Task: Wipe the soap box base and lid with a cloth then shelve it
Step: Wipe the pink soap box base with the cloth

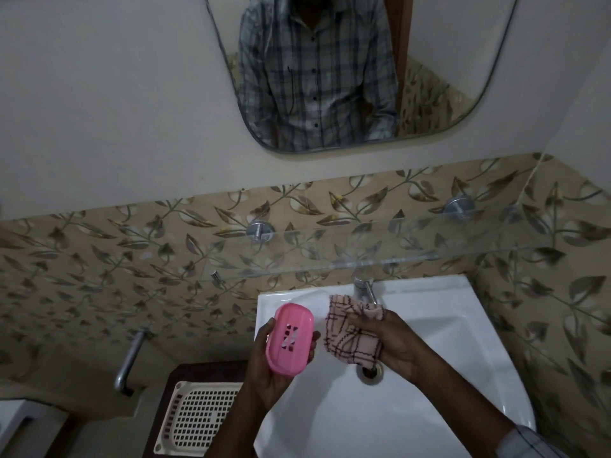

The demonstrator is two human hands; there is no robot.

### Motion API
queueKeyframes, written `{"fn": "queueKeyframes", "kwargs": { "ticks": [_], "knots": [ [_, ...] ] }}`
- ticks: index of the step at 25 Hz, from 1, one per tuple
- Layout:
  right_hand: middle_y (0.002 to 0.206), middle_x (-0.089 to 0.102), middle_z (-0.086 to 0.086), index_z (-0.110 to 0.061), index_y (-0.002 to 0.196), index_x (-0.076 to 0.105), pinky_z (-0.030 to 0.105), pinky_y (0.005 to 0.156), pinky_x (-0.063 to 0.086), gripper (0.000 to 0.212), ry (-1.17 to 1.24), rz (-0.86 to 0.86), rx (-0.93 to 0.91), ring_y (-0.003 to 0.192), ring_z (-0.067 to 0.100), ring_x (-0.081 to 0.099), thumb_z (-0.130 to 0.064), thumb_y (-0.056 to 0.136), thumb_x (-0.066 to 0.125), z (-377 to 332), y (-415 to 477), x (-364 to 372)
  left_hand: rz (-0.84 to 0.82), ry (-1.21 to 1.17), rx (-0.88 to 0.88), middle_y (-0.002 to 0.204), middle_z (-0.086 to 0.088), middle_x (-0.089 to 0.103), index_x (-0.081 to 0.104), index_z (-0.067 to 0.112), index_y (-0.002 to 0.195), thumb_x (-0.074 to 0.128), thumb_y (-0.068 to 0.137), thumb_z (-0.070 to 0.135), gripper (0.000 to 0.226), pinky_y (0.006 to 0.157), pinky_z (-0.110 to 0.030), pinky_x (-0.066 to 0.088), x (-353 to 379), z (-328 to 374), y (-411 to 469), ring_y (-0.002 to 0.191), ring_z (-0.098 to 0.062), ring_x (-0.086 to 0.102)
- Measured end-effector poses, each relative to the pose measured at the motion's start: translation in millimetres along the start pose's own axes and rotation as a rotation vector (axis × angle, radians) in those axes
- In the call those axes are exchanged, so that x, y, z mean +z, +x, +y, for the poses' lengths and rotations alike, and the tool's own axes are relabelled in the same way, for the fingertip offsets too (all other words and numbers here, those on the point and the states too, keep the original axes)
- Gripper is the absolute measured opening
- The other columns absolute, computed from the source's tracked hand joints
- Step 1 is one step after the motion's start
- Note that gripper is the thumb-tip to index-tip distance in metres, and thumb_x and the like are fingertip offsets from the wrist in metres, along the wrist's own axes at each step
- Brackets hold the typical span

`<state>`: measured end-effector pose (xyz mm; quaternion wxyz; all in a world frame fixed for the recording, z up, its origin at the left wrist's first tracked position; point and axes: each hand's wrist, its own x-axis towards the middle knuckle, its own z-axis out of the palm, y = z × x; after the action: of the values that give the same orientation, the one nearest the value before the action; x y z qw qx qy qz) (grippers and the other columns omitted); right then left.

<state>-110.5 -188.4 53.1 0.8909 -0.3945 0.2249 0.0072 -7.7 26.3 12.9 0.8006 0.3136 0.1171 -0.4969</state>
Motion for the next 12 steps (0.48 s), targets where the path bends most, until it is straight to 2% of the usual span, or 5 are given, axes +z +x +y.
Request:
{"fn": "queueKeyframes", "kwargs": {
  "ticks": [2, 4, 7, 9, 12],
  "knots": [
    [0.112, 0.07, 0.029, 0.008, 0.117, 0.065, 0.043, 0.079, 0.062, 0.037, -0.048, -0.004, 0.008, 0.099, 0.039, 0.071, 0.005, 0.08, 0.068, -1.3, -1.2, -5.1, -0.058, 0.028, -0.064, 0.126, -0.037, 0.055, 0.044, -0.01, 0.141, 0.092, 0.058, 0.032, 0.105, 0.086, -0.049, 0.057, -7.9, -1.0, -8.1, 0.101, -0.044, 0.061],
    [0.109, 0.073, 0.023, 0.003, 0.117, 0.067, 0.045, 0.083, 0.06, 0.032, -0.256, -0.009, -0.029, 0.101, 0.036, 0.071, 0.006, 0.084, 0.067, -4.7, -1.2, -6.7, -0.078, 0.003, -0.084, 0.133, -0.038, 0.048, 0.04, -0.01, 0.144, 0.092, 0.059, 0.031, 0.108, 0.085, -0.05, 0.056, -10.7, -5.2, -11.4, 0.1, -0.047, 0.061],
    [0.101, 0.077, 0.005, -0.014, 0.107, 0.073, 0.035, 0.084, 0.058, 0.017, -1.015, 0.061, -0.142, 0.095, 0.019, 0.073, -0.013, 0.093, 0.065, -9.0, -1.6, 2.2, -0.052, -0.059, -0.067, 0.137, -0.039, 0.043, 0.042, -0.007, 0.142, 0.095, 0.049, 0.027, 0.112, 0.08, -0.05, 0.058, -8.1, -11.0, -14.2, 0.095, -0.046, 0.062],
    [0.101, 0.074, 0.006, -0.012, 0.103, 0.071, 0.027, 0.076, 0.053, 0.015, -1.48, 0.177, -0.183, 0.094, 0.022, 0.071, -0.017, 0.094, 0.059, -3.9, 1.2, 8.4, -0.013, -0.045, -0.047, 0.13, -0.039, 0.049, 0.045, -0.008, 0.14, 0.097, 0.043, 0.026, 0.115, 0.077, -0.049, 0.059, -8.4, -13.9, -16.3, 0.093, -0.045, 0.063],
    [0.104, 0.067, 0.004, -0.016, 0.104, 0.068, 0.03, 0.077, 0.053, 0.015, -1.397, 0.242, -0.201, 0.091, 0.023, 0.066, -0.02, 0.094, 0.058, 2.5, -0.6, 9.3, 0.026, 0.045, -0.002, 0.126, -0.036, 0.056, 0.05, -0.009, 0.136, 0.096, 0.048, 0.032, 0.108, 0.078, -0.048, 0.059, -2.5, -18.1, -18.9, 0.094, -0.044, 0.063]
  ]
}}
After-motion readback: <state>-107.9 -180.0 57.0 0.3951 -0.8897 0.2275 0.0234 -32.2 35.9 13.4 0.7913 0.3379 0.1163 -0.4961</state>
